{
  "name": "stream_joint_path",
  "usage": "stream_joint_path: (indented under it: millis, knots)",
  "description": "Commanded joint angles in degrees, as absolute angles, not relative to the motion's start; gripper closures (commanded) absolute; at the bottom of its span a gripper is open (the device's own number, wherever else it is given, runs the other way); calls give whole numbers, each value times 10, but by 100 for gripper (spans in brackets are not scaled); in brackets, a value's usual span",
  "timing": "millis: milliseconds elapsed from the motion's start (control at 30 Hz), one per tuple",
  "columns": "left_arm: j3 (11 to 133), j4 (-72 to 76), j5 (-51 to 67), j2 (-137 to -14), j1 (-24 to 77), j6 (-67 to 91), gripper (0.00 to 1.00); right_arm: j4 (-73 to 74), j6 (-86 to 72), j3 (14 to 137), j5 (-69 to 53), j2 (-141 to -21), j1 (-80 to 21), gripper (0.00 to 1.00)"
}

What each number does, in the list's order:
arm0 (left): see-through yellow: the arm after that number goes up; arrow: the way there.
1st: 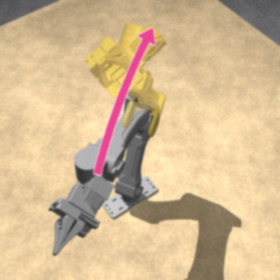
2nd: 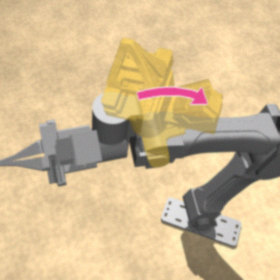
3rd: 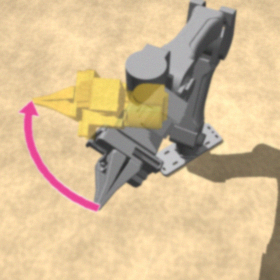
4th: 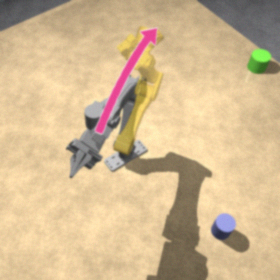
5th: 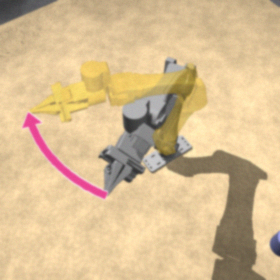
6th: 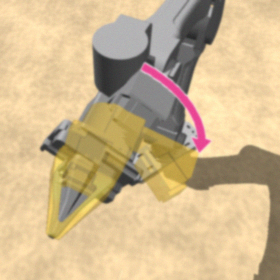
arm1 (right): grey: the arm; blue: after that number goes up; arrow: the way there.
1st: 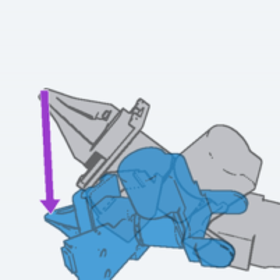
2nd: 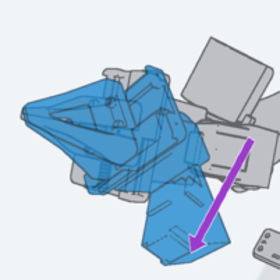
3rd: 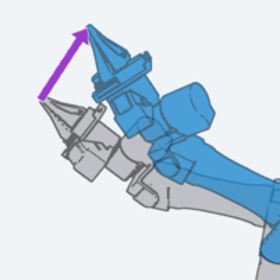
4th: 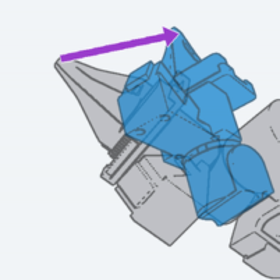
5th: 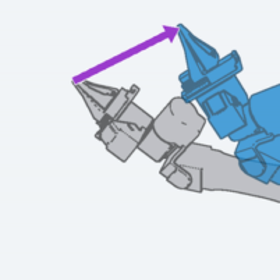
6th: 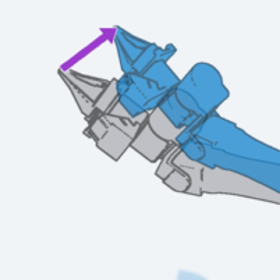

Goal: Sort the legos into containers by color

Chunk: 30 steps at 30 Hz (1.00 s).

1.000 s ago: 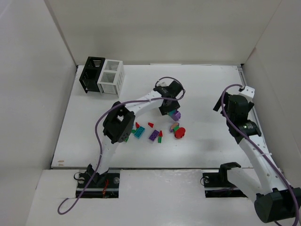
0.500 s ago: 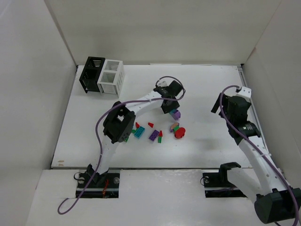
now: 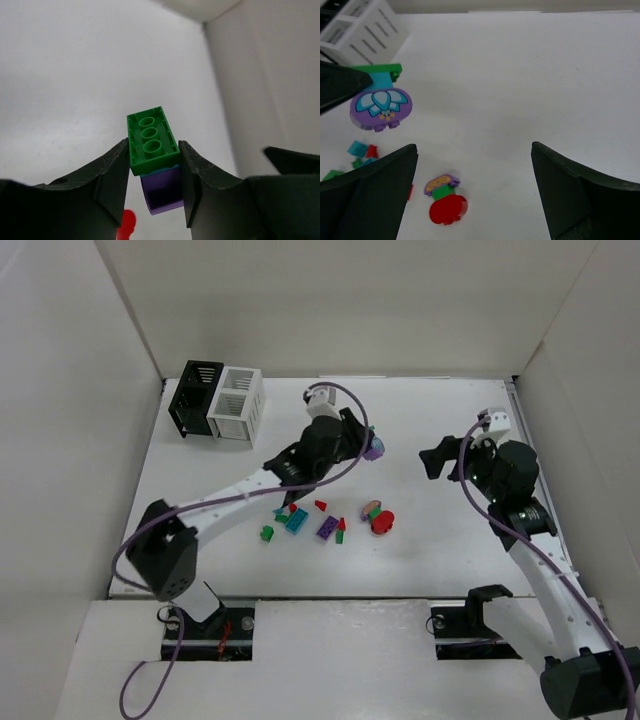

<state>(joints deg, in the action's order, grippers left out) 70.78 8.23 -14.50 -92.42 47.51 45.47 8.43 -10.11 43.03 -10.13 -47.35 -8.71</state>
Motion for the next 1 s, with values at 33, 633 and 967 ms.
stream_joint_path:
  millis: [33,633,967]
  knots:
    - [615,364,-101,-831,463,335,90,-72,-148,461,-313,-500,-61,0]
    - [483,692,233,-737,389,265,100,-1038,-752,501,-646,-896,-69,0]
    - [483,728,258,-749,373,279,100,-1038,-669,507,-667,-840,-105,0]
